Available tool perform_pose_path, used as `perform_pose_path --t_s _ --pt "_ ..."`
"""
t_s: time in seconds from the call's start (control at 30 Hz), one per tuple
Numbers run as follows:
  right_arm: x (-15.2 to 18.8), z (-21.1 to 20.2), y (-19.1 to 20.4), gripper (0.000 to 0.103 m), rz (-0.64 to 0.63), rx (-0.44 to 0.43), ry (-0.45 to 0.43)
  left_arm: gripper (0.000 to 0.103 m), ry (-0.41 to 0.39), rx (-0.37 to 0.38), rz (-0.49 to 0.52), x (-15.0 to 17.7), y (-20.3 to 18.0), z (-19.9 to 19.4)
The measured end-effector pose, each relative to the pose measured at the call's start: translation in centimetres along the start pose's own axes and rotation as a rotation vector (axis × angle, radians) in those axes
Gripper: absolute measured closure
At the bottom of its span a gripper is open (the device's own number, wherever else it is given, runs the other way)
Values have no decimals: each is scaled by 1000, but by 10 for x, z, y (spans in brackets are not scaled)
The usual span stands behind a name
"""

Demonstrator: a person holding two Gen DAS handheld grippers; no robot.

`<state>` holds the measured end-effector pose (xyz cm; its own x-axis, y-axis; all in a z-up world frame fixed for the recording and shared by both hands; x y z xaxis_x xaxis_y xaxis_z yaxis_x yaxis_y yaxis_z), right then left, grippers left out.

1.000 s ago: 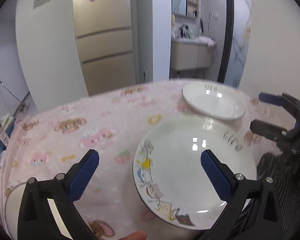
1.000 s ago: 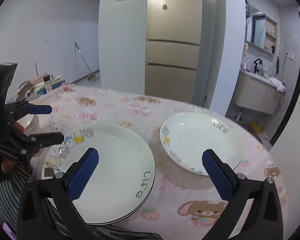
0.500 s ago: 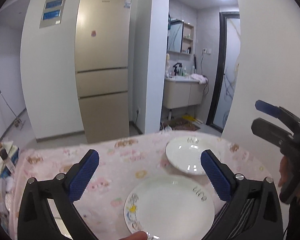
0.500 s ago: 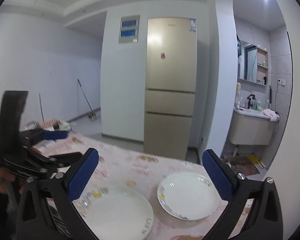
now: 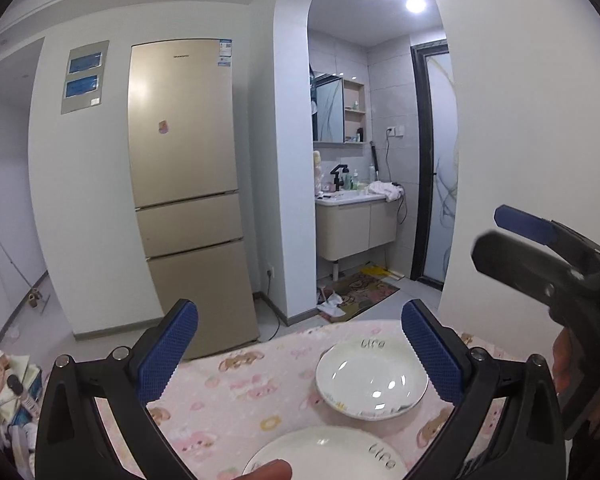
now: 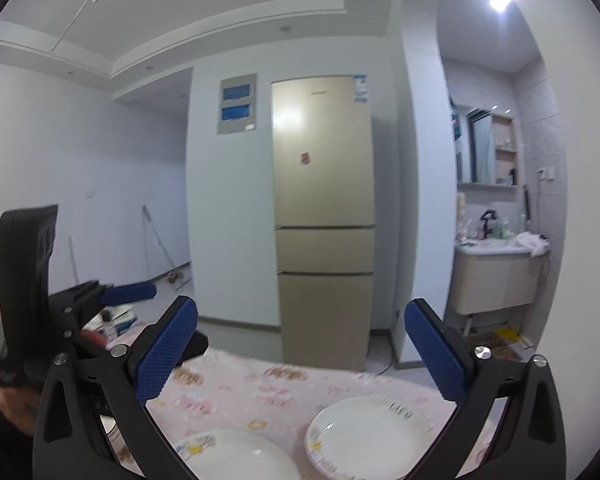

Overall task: Organize plates and bowls
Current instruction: 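Raise the right tool and move it to the cartoon-cat plate, then close the right tool on the rim of the cartoon-cat plate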

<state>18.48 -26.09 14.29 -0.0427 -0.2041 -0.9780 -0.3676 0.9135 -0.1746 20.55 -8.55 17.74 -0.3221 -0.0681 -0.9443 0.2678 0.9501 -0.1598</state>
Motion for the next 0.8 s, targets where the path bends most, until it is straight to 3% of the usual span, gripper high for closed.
perform_pose_path --t_s 0.17,0.27,0.37,0.6,0.8 --pt "5 15 -20 0 6 54 40 0 36 36 -17 -9 -9 32" --pt "23 25 -40 0 8 98 108 0 87 59 -45 -5 -12 61" --pt "45 34 -60 0 21 112 176 0 176 109 -85 10 -7 98" --pt "107 69 -96 0 74 103 325 0 391 89 -128 74 11 177" --pt "163 102 -112 0 109 70 455 0 504 55 -128 110 17 213"
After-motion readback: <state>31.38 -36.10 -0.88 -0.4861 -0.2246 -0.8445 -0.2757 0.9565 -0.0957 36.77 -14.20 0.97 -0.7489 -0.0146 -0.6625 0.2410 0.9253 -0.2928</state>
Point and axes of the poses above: each gripper's, at about its wrist camera, not at the fingertips, and z roughly the way its jaws point, y to its left, x to its underside, the point moved 3 cm from there along z, roughly the way its jaws point, and after that the axes turned 11 degrees about -z, right-handed, at the moved point
